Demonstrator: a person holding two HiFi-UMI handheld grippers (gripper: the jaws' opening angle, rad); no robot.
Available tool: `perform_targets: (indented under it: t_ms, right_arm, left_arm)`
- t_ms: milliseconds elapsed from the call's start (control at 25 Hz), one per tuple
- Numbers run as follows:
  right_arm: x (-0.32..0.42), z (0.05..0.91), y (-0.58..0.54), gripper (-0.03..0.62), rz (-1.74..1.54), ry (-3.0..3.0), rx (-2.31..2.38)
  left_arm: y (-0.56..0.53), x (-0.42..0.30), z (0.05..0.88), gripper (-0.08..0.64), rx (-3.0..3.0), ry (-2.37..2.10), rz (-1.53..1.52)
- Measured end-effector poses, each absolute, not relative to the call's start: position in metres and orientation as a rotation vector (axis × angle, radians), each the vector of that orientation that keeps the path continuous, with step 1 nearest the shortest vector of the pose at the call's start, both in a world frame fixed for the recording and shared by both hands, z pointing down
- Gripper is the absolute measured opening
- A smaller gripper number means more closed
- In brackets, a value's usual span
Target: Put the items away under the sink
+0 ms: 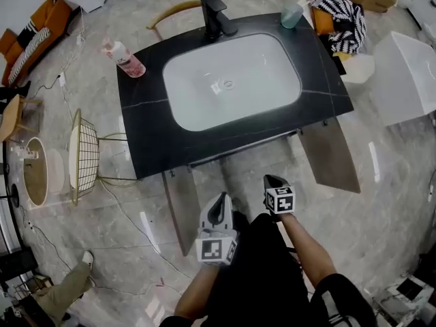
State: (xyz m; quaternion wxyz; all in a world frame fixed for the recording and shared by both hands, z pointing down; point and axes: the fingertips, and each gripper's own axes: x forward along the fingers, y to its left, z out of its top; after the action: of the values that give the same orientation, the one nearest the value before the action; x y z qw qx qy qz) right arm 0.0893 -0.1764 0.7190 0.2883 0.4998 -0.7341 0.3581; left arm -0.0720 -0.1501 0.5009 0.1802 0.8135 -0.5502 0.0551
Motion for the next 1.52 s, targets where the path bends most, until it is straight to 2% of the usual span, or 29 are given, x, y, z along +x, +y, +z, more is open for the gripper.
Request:
perform_targets:
  t_ms: [840, 1320, 1520]
  right_arm:
    - [0.108, 0.415, -0.011, 0.011, 0.929, -2.100, 1.369]
    - [0.096, 0.223, 0.043, 0.012, 0.621, -2.418, 1.463]
    - [0.083, 0.178, 0.066, 0.011, 0.495, -2.515, 1.539]
  left_arm:
    - [0.025, -0.038, 0.231, 0.015, 2.331, -1.571, 0.143]
    - [0.064, -0.041, 0.131, 0.015, 2.482, -1.604, 0.047]
    - [0.070, -0.047, 0.109, 0.015, 2.513, -1.616, -0.067]
